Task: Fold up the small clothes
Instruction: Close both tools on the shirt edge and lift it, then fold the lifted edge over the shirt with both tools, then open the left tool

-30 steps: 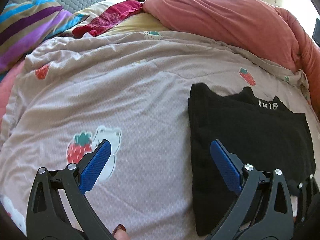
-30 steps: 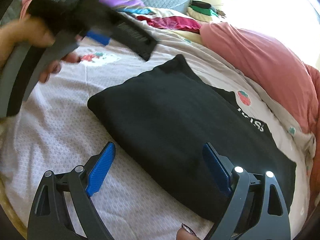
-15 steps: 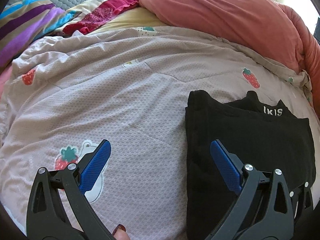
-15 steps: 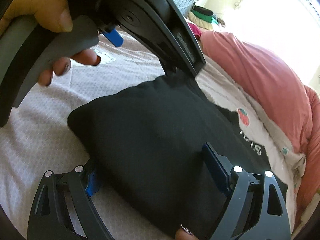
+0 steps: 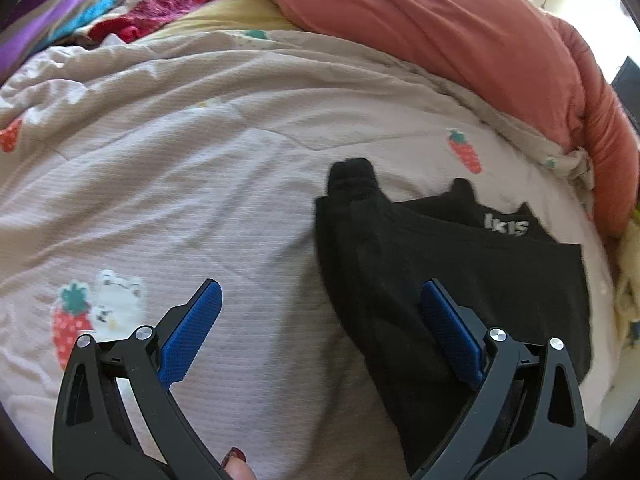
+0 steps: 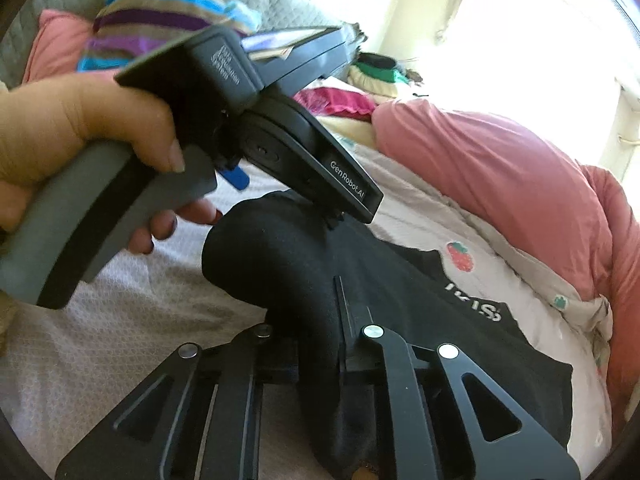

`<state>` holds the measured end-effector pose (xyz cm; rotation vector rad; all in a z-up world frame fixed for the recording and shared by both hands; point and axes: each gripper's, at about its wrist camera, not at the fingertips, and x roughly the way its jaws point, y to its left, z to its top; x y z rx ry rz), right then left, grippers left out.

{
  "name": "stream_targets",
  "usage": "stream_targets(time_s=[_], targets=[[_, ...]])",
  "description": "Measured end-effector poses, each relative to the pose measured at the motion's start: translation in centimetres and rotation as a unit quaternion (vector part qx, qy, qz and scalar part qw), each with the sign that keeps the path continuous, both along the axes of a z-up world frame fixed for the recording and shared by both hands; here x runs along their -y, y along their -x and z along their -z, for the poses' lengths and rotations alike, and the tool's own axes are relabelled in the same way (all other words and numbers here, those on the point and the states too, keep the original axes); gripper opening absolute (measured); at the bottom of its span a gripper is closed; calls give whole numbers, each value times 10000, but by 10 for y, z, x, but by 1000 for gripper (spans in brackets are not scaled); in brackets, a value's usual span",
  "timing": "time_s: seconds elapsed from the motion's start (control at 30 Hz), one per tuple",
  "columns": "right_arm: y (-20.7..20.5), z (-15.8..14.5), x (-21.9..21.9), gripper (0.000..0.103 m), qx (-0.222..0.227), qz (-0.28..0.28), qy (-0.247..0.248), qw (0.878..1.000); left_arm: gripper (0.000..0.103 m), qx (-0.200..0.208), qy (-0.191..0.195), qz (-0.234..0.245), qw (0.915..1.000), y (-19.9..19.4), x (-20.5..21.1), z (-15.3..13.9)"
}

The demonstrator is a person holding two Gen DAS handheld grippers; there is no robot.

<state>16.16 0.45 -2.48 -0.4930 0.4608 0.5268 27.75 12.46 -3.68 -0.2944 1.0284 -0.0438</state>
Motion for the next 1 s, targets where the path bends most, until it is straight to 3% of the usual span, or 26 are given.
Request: stream_targets(time_s=[0.13, 0.17, 0.23, 0.3, 0.37, 0.4, 0.7, 1.0], targets=[[6, -10, 17, 10, 144, 151, -185, 9996, 93, 78, 322, 123, 9994, -1, 14, -8], [7, -13, 24, 10, 188, 214, -235, 9993, 88, 95, 469, 170, 9987, -2, 19, -11], [10, -16, 33, 9, 243, 299, -306, 9988, 72, 124, 648, 277, 9974, -3, 31, -16], [12, -19, 46, 9, 256, 412, -425, 9979, 45, 159, 781, 440, 9958, -4, 47, -24], [13, -21, 57, 9, 248, 519, -549, 9968, 29, 230, 737, 574, 9954, -3, 66, -34], [11, -21, 65, 9, 259, 602, -627, 9959, 26, 295, 624, 629, 9956, -2, 76, -40], [17, -33, 126, 8, 181, 1075, -1370, 9846, 21, 581, 211, 938, 9937, 5, 141, -78], [17, -32, 171, 8, 98, 1437, -1828, 9725, 21, 540, -88, 1205, 9912, 1, 203, -88]])
